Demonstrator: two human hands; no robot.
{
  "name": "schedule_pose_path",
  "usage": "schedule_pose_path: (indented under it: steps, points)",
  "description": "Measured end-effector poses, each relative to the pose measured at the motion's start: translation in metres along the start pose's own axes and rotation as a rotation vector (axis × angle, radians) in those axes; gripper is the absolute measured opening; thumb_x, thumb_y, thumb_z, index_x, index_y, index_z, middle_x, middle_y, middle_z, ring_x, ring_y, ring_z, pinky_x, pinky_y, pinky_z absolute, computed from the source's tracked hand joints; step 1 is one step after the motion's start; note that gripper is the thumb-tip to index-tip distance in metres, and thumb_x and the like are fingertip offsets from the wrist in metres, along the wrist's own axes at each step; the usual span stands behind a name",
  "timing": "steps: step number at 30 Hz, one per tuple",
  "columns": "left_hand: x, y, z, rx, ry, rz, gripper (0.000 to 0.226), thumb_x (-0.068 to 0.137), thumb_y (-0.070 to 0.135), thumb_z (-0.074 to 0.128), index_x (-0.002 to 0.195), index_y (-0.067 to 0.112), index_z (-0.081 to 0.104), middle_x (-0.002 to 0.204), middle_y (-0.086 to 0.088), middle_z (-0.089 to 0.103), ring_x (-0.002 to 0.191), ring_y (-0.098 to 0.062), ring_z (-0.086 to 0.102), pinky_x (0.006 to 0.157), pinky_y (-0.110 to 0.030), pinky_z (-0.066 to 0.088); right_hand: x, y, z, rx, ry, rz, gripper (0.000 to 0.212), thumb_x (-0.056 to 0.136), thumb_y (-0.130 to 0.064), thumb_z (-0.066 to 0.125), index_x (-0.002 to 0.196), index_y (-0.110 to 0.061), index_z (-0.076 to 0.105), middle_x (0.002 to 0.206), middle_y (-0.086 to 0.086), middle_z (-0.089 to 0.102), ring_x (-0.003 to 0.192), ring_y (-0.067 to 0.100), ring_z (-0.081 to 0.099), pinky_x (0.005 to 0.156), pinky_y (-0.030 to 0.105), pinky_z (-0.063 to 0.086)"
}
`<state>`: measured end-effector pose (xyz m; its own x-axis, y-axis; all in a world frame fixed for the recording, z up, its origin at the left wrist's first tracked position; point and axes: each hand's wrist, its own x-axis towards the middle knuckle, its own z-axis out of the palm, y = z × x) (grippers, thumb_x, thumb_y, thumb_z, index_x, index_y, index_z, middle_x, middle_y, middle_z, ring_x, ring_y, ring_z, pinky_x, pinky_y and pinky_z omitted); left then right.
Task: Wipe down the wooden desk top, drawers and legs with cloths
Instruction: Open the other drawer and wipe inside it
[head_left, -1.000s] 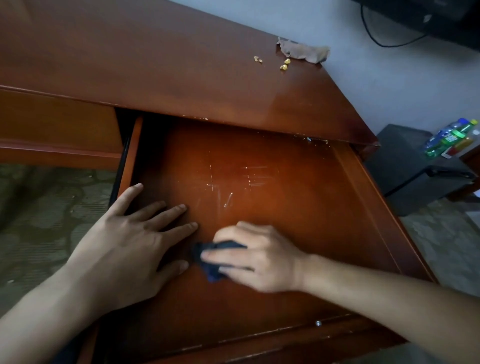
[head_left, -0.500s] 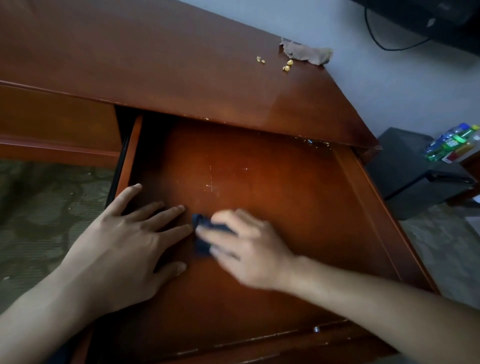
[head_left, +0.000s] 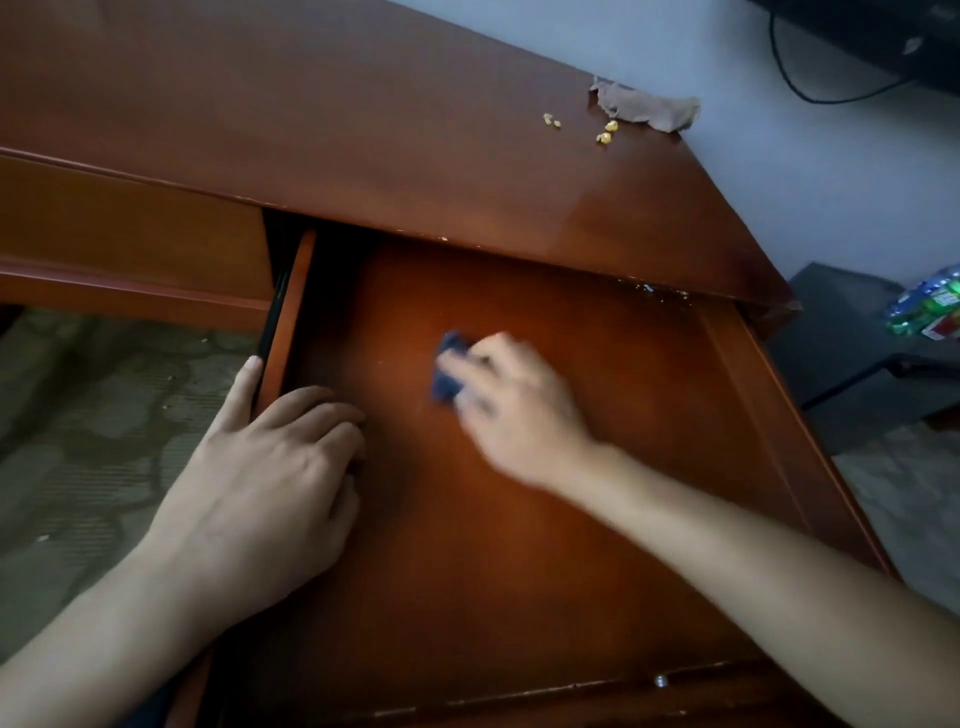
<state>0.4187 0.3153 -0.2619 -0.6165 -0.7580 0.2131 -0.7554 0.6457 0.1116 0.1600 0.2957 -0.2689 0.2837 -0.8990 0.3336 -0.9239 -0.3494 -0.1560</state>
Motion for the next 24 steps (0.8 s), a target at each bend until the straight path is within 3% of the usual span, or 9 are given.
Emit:
schedule_pose_path:
  steps: [3, 5, 9, 11, 12, 16, 20, 22, 24]
  points:
    - [-0.001, 0.000, 0.004, -0.096, 0.105, -0.043, 0.026, 0.086, 0.030, 0.040, 0.079, 0.021, 0.064, 0.098, 0.002, 0.073, 0.108, -0.024, 0.069, 0.121, -0.061, 0.026, -0.035, -0.064, -0.002, 0.189, -0.178, -0.382, 0.032, 0.097, -0.021, 0.059, 0.126, -0.014, 0.070, 0.117, 0.009, 0.062, 0.093, 0.029, 0.053, 0.082, 0.043, 0.047]
    - [-0.002, -0.001, 0.005, -0.144, 0.139, -0.053, 0.026, 0.088, 0.027, 0.039, 0.077, 0.021, 0.061, 0.093, 0.004, 0.072, 0.103, -0.022, 0.070, 0.122, -0.058, 0.025, -0.022, -0.047, -0.001, 0.156, -0.167, -0.458, 0.033, 0.098, -0.020, 0.060, 0.129, -0.015, 0.070, 0.120, 0.009, 0.065, 0.093, 0.030, 0.055, 0.084, 0.043, 0.047]
    - [-0.003, 0.000, 0.002, -0.203, 0.125, -0.048, 0.023, 0.087, 0.026, 0.038, 0.075, 0.025, 0.058, 0.101, 0.007, 0.075, 0.108, -0.016, 0.069, 0.124, -0.055, 0.022, 0.049, 0.033, 0.009, -0.016, -0.004, 0.014, 0.038, 0.100, -0.018, 0.056, 0.136, -0.010, 0.064, 0.138, 0.010, 0.061, 0.121, 0.036, 0.055, 0.103, 0.048, 0.046]
    - [-0.005, 0.001, 0.000, -0.258, 0.118, -0.052, 0.019, 0.087, 0.027, 0.036, 0.074, 0.029, 0.050, 0.104, 0.008, 0.074, 0.112, -0.014, 0.067, 0.126, -0.053, 0.020, 0.075, 0.048, 0.013, 0.002, -0.031, 0.254, 0.044, 0.103, -0.025, 0.050, 0.145, -0.018, 0.057, 0.154, 0.001, 0.049, 0.138, 0.026, 0.048, 0.114, 0.041, 0.040]
    - [-0.005, 0.002, -0.001, -0.287, 0.130, -0.054, 0.016, 0.086, 0.026, 0.035, 0.074, 0.030, 0.046, 0.105, 0.008, 0.073, 0.113, -0.013, 0.066, 0.126, -0.051, 0.019, 0.081, 0.045, 0.017, 0.007, -0.023, 0.274, 0.045, 0.103, -0.029, 0.049, 0.147, -0.022, 0.055, 0.157, -0.003, 0.046, 0.141, 0.023, 0.046, 0.115, 0.037, 0.039]
    - [-0.007, 0.002, -0.005, -0.459, 0.255, -0.118, 0.012, 0.085, 0.020, 0.039, 0.077, 0.026, 0.045, 0.104, 0.007, 0.065, 0.112, -0.015, 0.060, 0.125, -0.040, 0.023, 0.054, -0.027, 0.026, 0.108, -0.024, -0.053, 0.043, 0.094, -0.021, 0.059, 0.136, -0.009, 0.065, 0.147, 0.012, 0.057, 0.134, 0.029, 0.055, 0.110, 0.042, 0.046]
    - [-0.011, 0.003, -0.007, -0.595, 0.294, -0.173, 0.022, 0.071, 0.002, 0.045, 0.081, 0.021, 0.038, 0.106, 0.005, 0.051, 0.110, -0.023, 0.050, 0.100, -0.021, 0.034, -0.019, -0.077, 0.014, 0.288, -0.176, -0.497, 0.036, 0.093, -0.010, 0.067, 0.127, 0.000, 0.068, 0.136, 0.020, 0.062, 0.134, 0.034, 0.054, 0.117, 0.044, 0.038]
    - [-0.011, 0.002, -0.006, -0.629, 0.258, -0.203, 0.030, 0.066, 0.002, 0.046, 0.084, 0.022, 0.034, 0.109, 0.005, 0.047, 0.114, -0.022, 0.045, 0.095, -0.015, 0.030, -0.006, -0.050, 0.017, 0.217, -0.170, -0.509, 0.038, 0.095, -0.011, 0.062, 0.131, -0.002, 0.067, 0.140, 0.018, 0.061, 0.136, 0.032, 0.053, 0.119, 0.043, 0.036]
    - [-0.010, 0.001, -0.005, -0.683, 0.222, -0.235, 0.029, 0.068, 0.006, 0.046, 0.087, 0.023, 0.033, 0.112, 0.006, 0.045, 0.118, -0.020, 0.043, 0.094, -0.012, 0.029, 0.035, -0.013, 0.025, 0.091, -0.078, -0.303, 0.040, 0.097, -0.015, 0.055, 0.135, -0.003, 0.064, 0.142, 0.017, 0.060, 0.135, 0.034, 0.054, 0.121, 0.037, 0.032]
